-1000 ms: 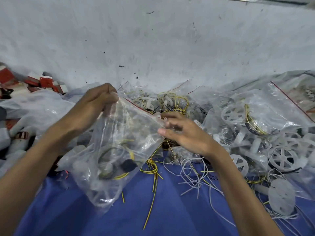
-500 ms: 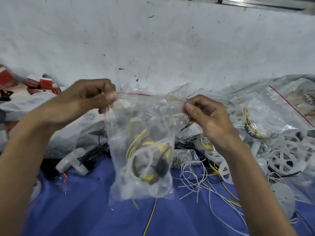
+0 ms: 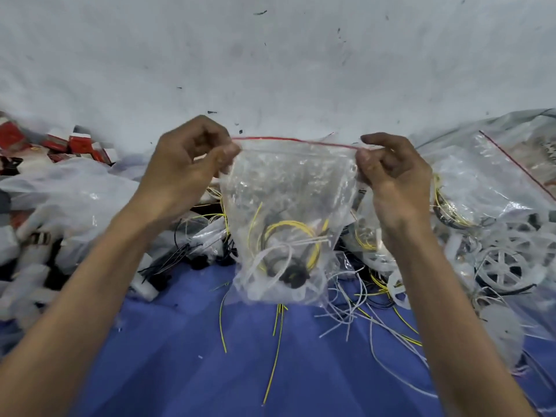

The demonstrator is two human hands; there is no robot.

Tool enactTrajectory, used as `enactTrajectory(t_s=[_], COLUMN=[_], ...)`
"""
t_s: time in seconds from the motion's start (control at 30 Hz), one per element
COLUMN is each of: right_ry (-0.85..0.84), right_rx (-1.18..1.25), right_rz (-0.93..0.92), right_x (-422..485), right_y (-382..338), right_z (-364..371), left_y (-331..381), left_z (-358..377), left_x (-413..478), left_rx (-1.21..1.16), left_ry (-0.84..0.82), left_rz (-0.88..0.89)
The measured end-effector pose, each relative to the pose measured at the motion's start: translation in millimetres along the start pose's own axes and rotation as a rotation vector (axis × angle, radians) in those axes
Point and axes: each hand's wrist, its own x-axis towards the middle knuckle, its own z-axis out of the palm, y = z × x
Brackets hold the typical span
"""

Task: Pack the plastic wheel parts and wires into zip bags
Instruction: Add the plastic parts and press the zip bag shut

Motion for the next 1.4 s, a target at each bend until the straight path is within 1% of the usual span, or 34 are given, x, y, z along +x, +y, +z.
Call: enactTrajectory(t_s=[0.13,0.27,0.37,0.43,0.47,0.53,0.57,0.63,0.73,0.8,0.83,0.9,0.97,1.0,1.03,1.1,1.13,1.17,1.2,1.27,1.3,1.33,1.37,1.4], right_ry=[0.002,-0.004,-0.060,-0.158,-0.239,-0.433,-0.496,-0.510,-0.510,-0.551,-0.557,-0.542,-0.531,-0.510,-0.458,-0.282,-0.191,-0.107,-0.060,0.004,0.029,0.063,0.110,0.150], right_rx=[-0.010,0.036,0.046,0.038,0.010,-0.133,-0.219,-0.342,-0.410,-0.464,-0.496,-0.517,-0.444,-0.379,-0.327,-0.228,-0.155,-0.062,0.083,0.348,0.425,0.481,0.528,0.564], right_rz=[0.028,0.048,0.083,0.134,0.176,0.259,0.266,0.185,0.042,0.029,0.025,0.019,0.075,0.100,0.097,0.086,0.099,0.152,0.212,0.327,0.377,0.415,0.461,0.500], right_x=[-0.2,3.2,2.9,1.4,0.8,-1.5,-2.8,-6.0,-11.1,-15.5,-16.5,-15.7,-14.3,-15.0,-15.4,-15.5,-14.7,-14.0,-12.7,-9.5,-9.4,-8.6,-6.9,-5.2], right_y=[6.5,6.0,4.0,1.5,0.6,1.2,2.6,5.3,8.9,14.3,17.0,23.7,26.8,26.8,26.9,23.5,22.1,17.6,16.9,20.7,18.4,17.9,18.1,21.4], right_z=[-4.6,-6.7,-6.5,-6.7,-7.2,-6.7,-4.7,3.3,18.6,25.2,26.1,26.0,24.4,25.1,26.3,30.4,31.9,32.8,30.9,25.2,23.0,19.7,15.8,11.9], left_y=[6.5,10.2,9.9,9.5,9.6,9.4,10.2,13.0,21.9,29.7,33.6,39.2,37.5,33.5,26.7,7.0,-4.7,-16.3,-27.9,-45.7,-50.3,-53.1,-53.2,-52.2], left_z=[7.3,8.8,7.5,6.5,6.3,5.9,5.8,5.2,7.5,15.6,22.7,36.9,44.1,43.0,40.6,37.7,39.6,43.9,50.1,64.8,72.4,78.7,84.8,88.6], left_x=[-2.6,-1.5,-0.8,-0.1,0.1,-0.8,-1.1,-1.1,-1.3,-5.3,-8.4,-16.1,-19.9,-19.1,-17.3,-14.6,-16.1,-20.8,-28.3,-47.2,-56.6,-64.1,-68.3,-70.3], left_rx=[0.065,0.039,0.023,0.003,-0.004,-0.014,-0.013,0.011,0.024,-0.008,-0.024,-0.082,-0.187,-0.266,-0.356,-0.501,-0.549,-0.589,-0.631,-0.757,-0.799,-0.822,-0.840,-0.856], left_ry=[0.077,0.129,0.163,0.197,0.215,0.253,0.278,0.336,0.398,0.343,0.280,0.089,-0.094,-0.160,-0.205,-0.213,-0.190,-0.165,-0.180,-0.368,-0.479,-0.573,-0.622,-0.623], left_rz=[0.010,-0.003,-0.018,-0.036,-0.046,-0.065,-0.071,-0.075,-0.077,-0.058,-0.046,-0.031,-0.029,-0.044,-0.073,-0.179,-0.265,-0.369,-0.484,-0.677,-0.718,-0.708,-0.674,-0.647])
